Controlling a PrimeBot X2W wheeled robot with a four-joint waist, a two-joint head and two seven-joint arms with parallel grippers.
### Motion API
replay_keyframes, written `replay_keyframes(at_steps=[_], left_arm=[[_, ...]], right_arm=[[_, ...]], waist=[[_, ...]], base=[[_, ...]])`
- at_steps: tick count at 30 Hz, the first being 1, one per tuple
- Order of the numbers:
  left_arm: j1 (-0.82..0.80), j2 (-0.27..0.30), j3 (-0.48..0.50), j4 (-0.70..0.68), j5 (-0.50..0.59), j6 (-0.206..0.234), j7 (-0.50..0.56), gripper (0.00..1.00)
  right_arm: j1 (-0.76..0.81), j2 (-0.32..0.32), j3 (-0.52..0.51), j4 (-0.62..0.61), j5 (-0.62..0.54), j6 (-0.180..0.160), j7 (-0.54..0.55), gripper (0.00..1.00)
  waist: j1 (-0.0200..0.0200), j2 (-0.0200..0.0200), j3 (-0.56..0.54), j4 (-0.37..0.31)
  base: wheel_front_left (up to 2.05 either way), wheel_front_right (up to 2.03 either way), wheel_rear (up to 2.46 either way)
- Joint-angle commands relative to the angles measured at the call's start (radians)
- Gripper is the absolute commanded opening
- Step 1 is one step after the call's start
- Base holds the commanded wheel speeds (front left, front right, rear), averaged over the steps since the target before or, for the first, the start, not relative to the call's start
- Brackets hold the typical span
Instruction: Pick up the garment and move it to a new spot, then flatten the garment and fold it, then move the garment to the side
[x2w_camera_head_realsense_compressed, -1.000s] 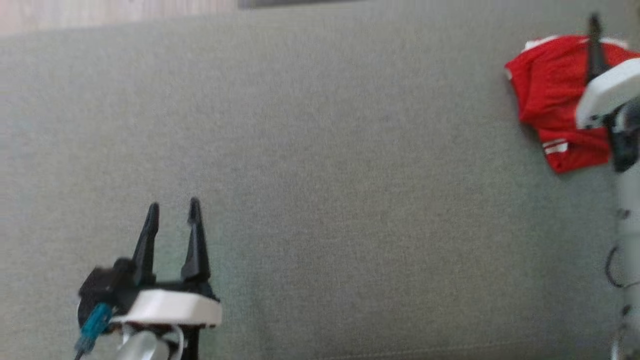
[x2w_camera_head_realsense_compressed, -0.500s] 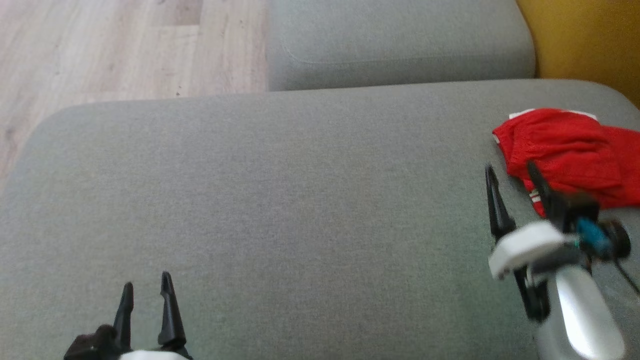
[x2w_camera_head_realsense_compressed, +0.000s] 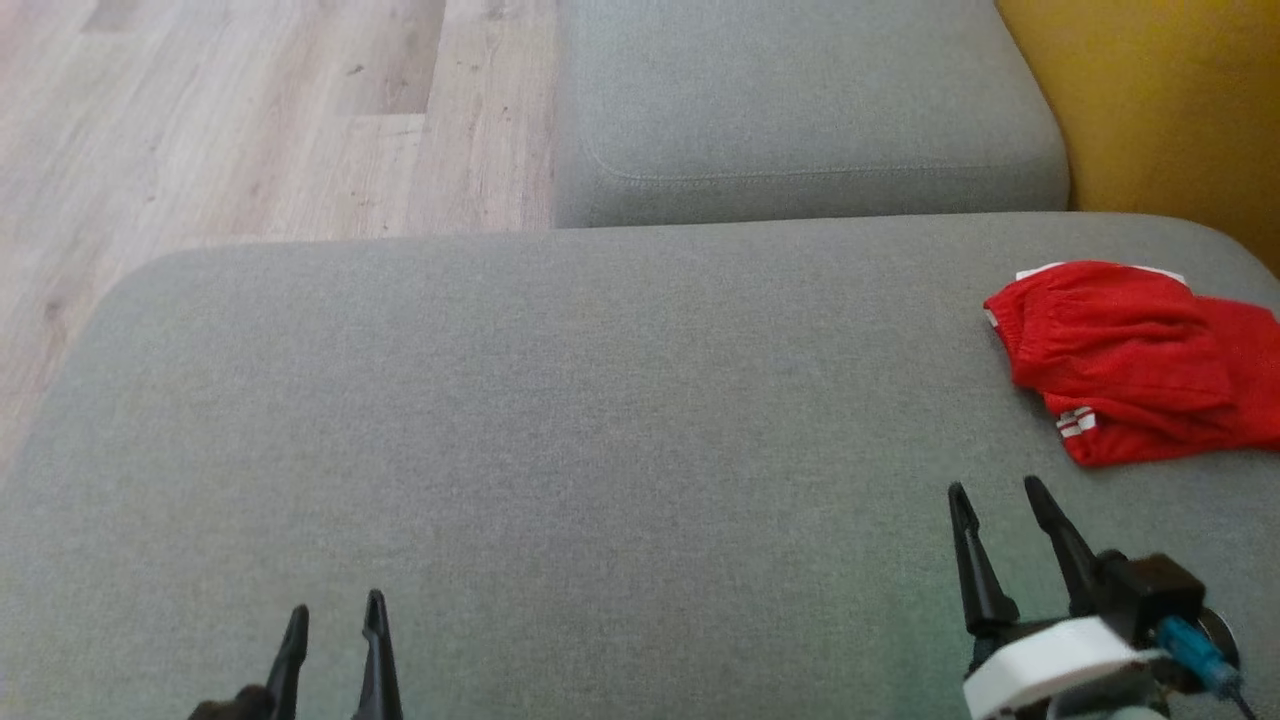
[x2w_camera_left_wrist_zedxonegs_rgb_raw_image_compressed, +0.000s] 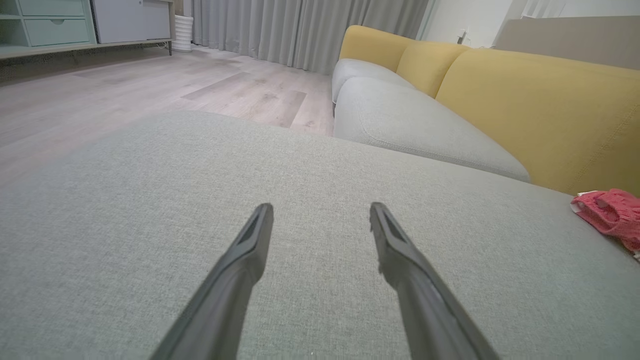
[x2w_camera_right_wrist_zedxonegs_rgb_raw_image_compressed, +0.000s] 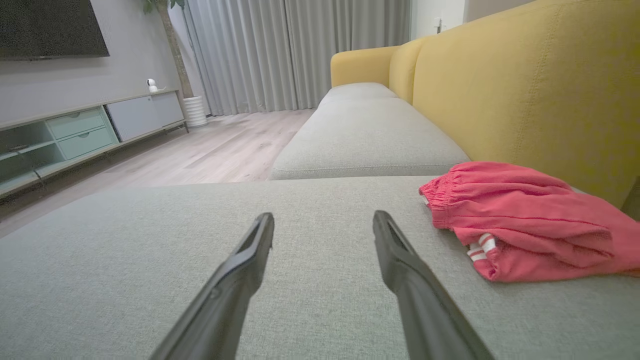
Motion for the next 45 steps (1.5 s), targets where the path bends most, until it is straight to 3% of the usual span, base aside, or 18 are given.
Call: replay_keyframes(at_steps=[1,15,16,20,45], left_arm=[[-0.040,0.018,0.030,-0.033,0.004,-0.001,-0.004,1.00],[-0.046,0.016,0.017,-0.025,0.002,0.001,0.004,1.00],[0.004,0.001,-0.014,0.000,0.000,0.000,0.009,0.00],[0.014,-0.020,-0.020,0.050,-0.001,0.000,0.010,0.00],[-0.044,-0.073,0.095,0.079,-0.188,-0.084,0.072,0.00]], right_arm=[[-0.020,-0.005,0.018,-0.050,0.008,0.003,-0.013,1.00],[0.019,-0.005,0.035,-0.074,0.022,0.003,0.006,1.00],[0.043,0.000,0.009,-0.035,0.016,0.000,0.008,0.00],[0.056,0.000,0.009,0.027,0.017,0.000,0.011,0.00],[0.005,-0.014,-0.007,0.034,0.325,0.001,0.040,0.00]], waist=[[0.0001,0.0000,-0.004,0.000],[0.0001,0.0000,-0.007,-0.003],[0.0001,0.0000,-0.007,-0.003],[0.0002,0.0000,-0.006,-0.004],[0.0001,0.0000,0.015,-0.011]], base=[[0.00,0.00,0.00],[0.00,0.00,0.00],[0.00,0.00,0.00],[0.00,0.00,0.00],[0.00,0.00,0.00]])
